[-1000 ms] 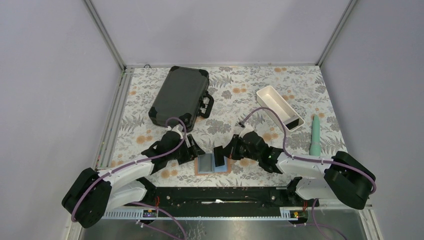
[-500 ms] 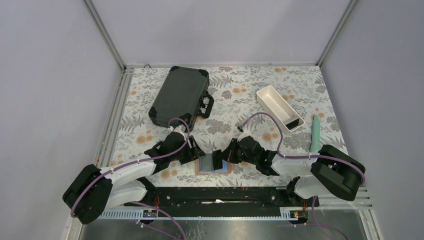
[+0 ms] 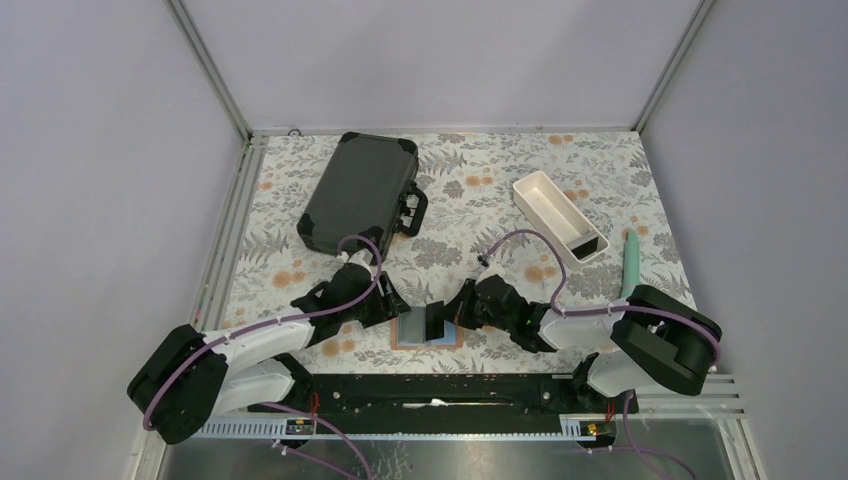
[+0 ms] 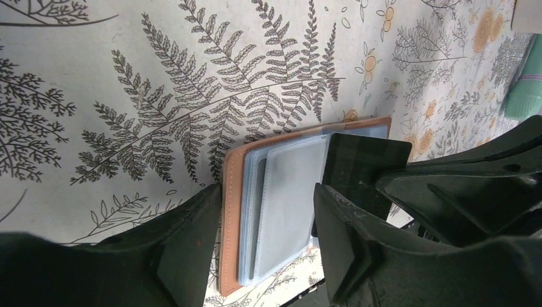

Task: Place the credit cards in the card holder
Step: Insert the credit card into the card holder.

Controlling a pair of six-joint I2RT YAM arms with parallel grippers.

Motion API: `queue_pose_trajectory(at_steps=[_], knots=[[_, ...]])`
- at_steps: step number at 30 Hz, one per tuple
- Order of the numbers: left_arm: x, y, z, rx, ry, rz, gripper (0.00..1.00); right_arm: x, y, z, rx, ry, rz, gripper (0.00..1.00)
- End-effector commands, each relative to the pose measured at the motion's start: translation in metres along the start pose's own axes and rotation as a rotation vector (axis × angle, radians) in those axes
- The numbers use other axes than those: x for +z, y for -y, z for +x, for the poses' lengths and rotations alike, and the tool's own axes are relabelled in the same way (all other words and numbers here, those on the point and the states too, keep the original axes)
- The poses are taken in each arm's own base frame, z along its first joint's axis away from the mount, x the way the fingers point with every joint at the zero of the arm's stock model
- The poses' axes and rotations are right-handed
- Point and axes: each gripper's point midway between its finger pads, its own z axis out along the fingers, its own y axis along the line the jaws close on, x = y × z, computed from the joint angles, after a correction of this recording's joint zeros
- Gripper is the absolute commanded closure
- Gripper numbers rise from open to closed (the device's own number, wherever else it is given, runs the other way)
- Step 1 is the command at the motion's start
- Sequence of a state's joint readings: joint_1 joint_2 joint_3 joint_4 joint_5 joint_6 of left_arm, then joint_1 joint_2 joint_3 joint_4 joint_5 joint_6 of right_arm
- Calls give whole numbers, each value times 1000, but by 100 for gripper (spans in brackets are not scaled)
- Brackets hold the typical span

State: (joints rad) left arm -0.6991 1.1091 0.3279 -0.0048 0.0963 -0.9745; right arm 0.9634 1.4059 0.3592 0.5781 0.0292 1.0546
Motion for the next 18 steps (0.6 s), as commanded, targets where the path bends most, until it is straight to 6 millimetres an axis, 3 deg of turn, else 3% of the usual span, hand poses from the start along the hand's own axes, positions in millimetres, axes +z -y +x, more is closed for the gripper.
queue_pose_trajectory(at_steps=[1, 10, 18], knots=[[0, -42, 21, 19, -64, -160, 43, 3, 0, 0, 33, 23, 0, 100], [0, -43, 21, 19, -69, -163, 47, 0, -3, -1, 68, 32, -12, 100], [2, -55, 26, 28, -76, -206, 59, -10, -6, -10, 71, 73, -12, 100]])
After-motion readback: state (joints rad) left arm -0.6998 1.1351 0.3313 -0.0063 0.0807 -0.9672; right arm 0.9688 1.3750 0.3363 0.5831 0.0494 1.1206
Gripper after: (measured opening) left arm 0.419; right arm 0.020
